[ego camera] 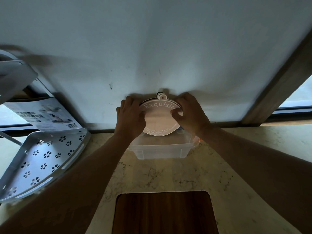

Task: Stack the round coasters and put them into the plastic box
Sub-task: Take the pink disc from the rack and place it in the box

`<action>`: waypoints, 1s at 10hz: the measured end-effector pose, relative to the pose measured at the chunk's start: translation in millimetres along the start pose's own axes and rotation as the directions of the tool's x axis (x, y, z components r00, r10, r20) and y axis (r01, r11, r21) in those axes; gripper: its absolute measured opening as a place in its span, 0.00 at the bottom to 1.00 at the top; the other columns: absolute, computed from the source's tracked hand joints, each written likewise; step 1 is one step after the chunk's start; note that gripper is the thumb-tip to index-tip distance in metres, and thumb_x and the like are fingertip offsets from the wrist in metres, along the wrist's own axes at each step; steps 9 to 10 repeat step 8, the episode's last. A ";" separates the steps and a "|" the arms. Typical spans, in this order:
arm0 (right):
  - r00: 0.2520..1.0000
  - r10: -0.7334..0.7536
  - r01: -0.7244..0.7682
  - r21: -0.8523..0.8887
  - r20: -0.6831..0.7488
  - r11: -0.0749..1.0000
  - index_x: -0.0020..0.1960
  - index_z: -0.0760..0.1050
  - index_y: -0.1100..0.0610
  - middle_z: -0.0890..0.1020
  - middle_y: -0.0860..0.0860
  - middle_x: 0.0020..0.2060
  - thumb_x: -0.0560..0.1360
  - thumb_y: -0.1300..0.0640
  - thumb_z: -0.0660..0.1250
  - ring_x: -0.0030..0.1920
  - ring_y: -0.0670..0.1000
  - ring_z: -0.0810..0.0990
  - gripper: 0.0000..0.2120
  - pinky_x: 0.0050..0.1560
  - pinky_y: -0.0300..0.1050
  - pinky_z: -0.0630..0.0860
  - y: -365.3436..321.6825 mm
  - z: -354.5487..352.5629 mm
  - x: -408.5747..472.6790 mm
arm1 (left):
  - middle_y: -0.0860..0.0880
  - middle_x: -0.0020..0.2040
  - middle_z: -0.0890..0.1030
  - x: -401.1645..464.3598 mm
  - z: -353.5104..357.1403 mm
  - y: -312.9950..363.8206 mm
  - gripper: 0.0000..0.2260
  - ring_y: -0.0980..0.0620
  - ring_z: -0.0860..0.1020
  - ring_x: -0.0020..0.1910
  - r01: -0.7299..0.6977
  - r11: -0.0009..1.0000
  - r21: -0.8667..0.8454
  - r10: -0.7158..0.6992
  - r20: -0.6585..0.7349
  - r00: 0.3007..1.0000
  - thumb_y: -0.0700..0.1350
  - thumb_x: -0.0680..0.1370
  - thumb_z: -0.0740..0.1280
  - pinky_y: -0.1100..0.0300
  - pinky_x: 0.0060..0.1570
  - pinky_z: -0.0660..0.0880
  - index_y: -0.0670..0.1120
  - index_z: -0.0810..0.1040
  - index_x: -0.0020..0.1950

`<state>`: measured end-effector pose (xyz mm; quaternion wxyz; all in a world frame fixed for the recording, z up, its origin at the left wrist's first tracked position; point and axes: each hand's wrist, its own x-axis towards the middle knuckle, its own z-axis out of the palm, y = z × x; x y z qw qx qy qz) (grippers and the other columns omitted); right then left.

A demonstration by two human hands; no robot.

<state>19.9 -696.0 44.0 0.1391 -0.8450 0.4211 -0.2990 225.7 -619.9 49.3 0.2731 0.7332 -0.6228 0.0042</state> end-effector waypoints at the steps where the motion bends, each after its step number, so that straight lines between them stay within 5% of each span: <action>1: 1.000 -0.002 0.002 0.002 -0.019 1.000 0.51 0.79 0.63 0.76 0.59 0.50 0.71 0.61 0.72 0.55 0.59 0.75 0.10 0.55 0.46 0.72 -1.3 -0.2 -0.8 | 0.41 0.63 0.73 -1.4 -0.6 1.8 0.18 0.39 0.71 0.61 -0.009 1.000 -0.002 0.009 -0.016 1.000 0.38 0.73 0.66 0.45 0.58 0.68 0.44 0.74 0.63; 4: 0.999 0.003 0.000 0.059 -0.050 0.998 0.51 0.79 0.62 0.76 0.57 0.49 0.71 0.57 0.74 0.53 0.56 0.74 0.12 0.52 0.40 0.67 -2.5 -1.4 -1.0 | 0.42 0.62 0.74 -2.6 -7.0 6.2 0.17 0.41 0.72 0.60 0.045 0.997 -0.059 -0.042 0.050 0.998 0.47 0.73 0.65 0.47 0.58 0.69 0.44 0.74 0.60; 7: 0.993 -0.056 0.064 -0.077 0.101 0.995 0.55 0.79 0.60 0.76 0.56 0.51 0.73 0.52 0.71 0.55 0.56 0.75 0.15 0.57 0.47 0.73 -4.1 -16.0 3.4 | 0.43 0.60 0.75 -1.9 -24.8 11.0 0.19 0.43 0.72 0.59 0.095 0.966 -0.241 -0.088 0.042 0.995 0.51 0.74 0.71 0.44 0.61 0.71 0.43 0.74 0.61; 10: 0.990 -0.048 0.058 -0.074 0.131 0.996 0.57 0.78 0.59 0.76 0.56 0.53 0.72 0.50 0.72 0.55 0.57 0.75 0.18 0.57 0.49 0.73 -3.4 -20.8 3.5 | 0.44 0.61 0.74 -3.3 -30.0 6.8 0.21 0.44 0.72 0.59 0.065 0.978 -0.197 -0.055 0.056 0.997 0.52 0.74 0.71 0.46 0.61 0.70 0.44 0.73 0.62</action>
